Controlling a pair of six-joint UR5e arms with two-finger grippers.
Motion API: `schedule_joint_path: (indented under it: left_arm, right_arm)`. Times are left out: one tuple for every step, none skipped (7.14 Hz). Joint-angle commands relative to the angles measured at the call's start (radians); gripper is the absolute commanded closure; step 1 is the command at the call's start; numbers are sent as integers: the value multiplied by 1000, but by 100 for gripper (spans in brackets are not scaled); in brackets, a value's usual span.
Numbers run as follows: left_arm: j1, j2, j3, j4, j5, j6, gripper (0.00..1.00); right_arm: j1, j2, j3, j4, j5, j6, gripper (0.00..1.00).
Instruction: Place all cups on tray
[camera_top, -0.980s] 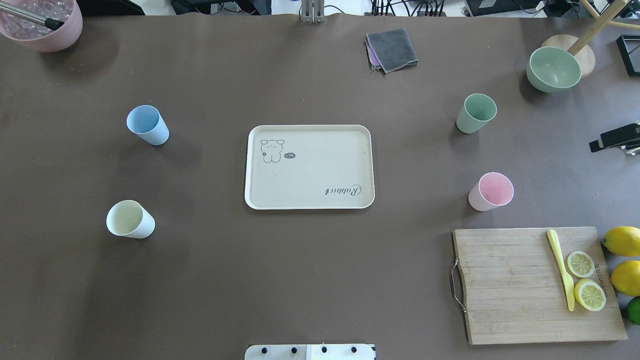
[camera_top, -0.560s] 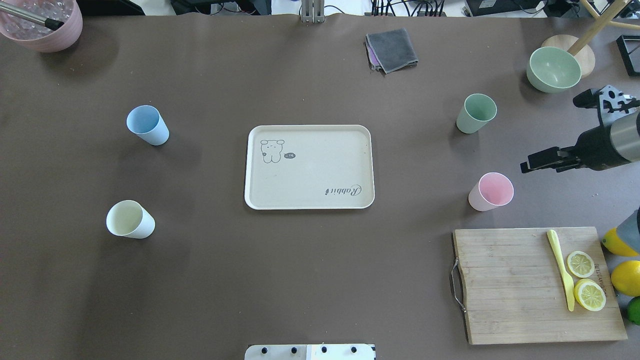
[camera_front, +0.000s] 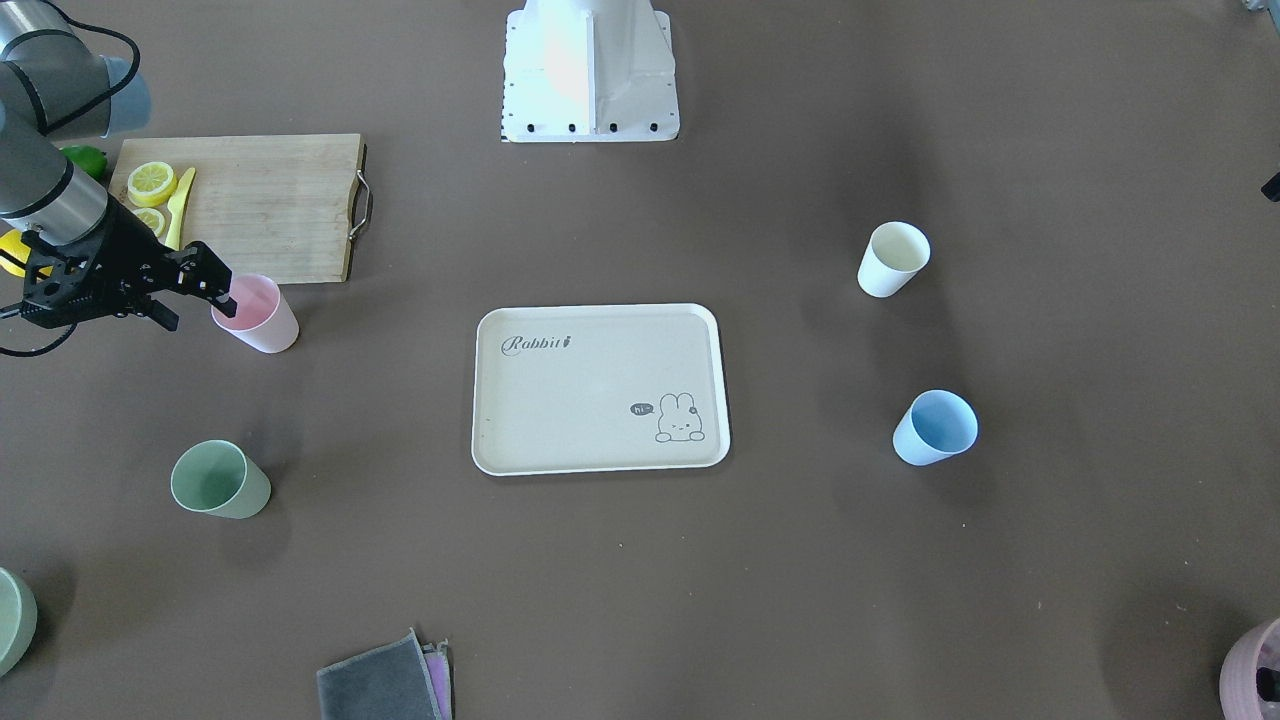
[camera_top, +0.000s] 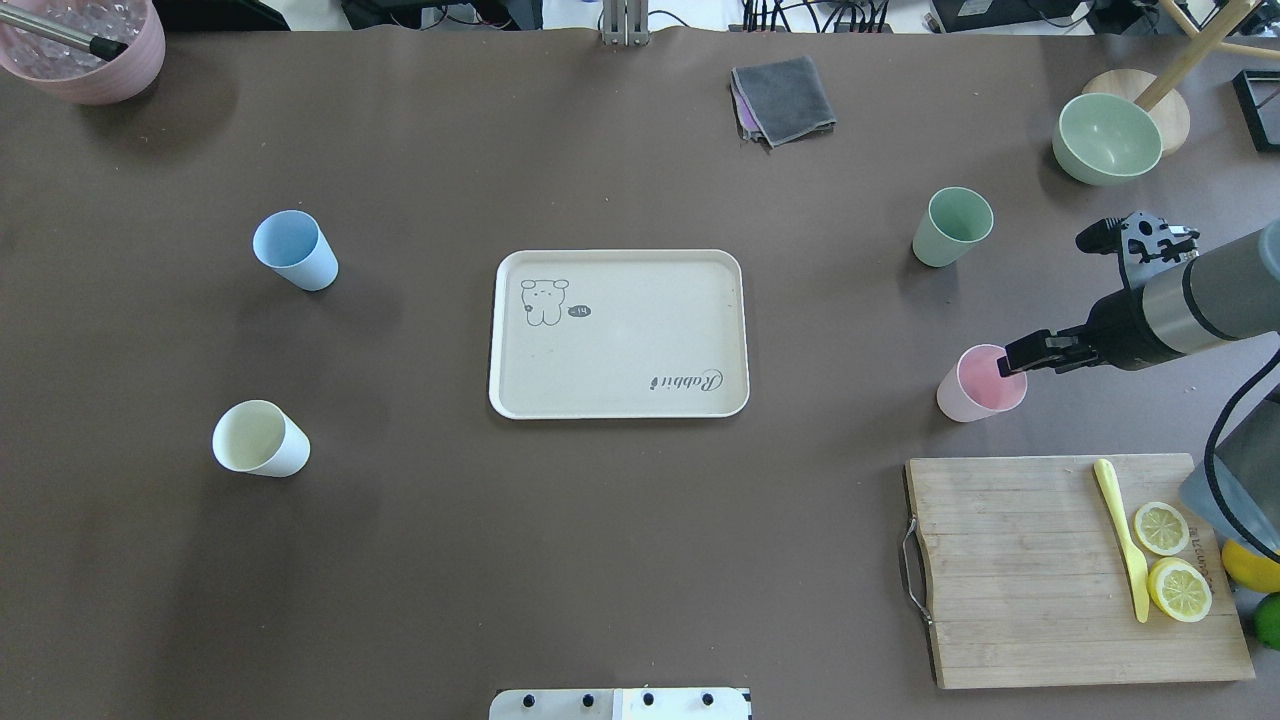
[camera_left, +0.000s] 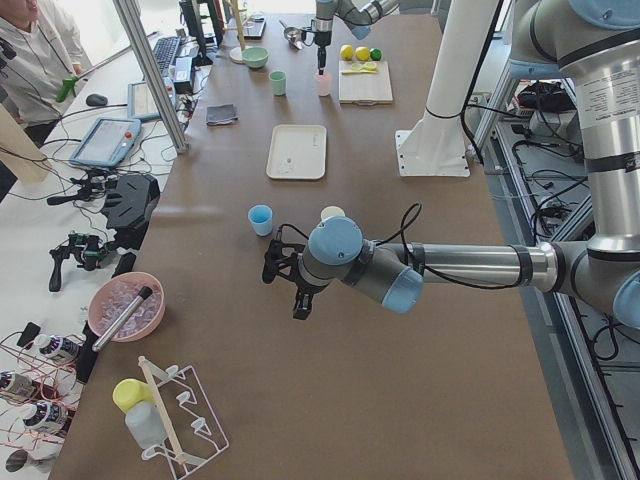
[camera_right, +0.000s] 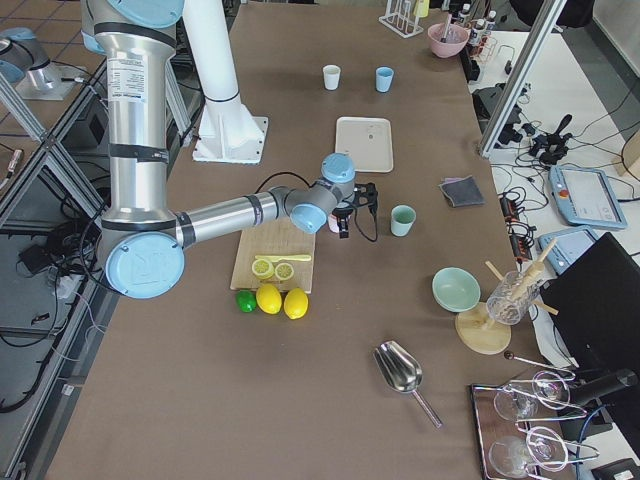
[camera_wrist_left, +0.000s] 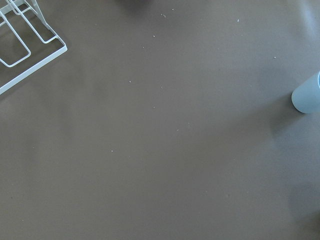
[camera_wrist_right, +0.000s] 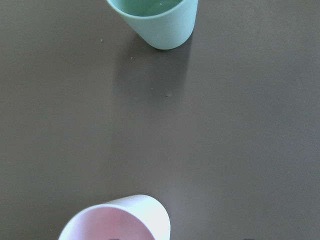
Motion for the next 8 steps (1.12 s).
schedule_joint_path:
  left_arm:
    - [97,-19,-7,-8,3,-186,2]
    - [141,-21,-13,-51,21,-252,2]
    - [193,-24,-57,-62,38,-359,2]
    - [260,-25,-99,-62,75,-474,2]
    - [359,-42,-140,-60,119,-613,3]
    - [415,-65,-141,-60,170,-647,3]
    - [469,-81,-135,-56,204,-655,3]
    - [536,-108,-131,-54,209,-702,4]
  right_arm:
    - [-10,1,-8,1,27,2,95]
    - [-12,2,-9,1,48,-2,100]
    - [-12,7,-8,-1,99,-1,100]
    - [-12,28,-8,-4,128,4,100]
    - [-12,56,-9,-10,131,10,100]
    - [-12,107,-11,-37,133,48,100]
    - [-13,204,-6,-112,125,121,100]
    - [-33,274,-8,-145,112,172,100]
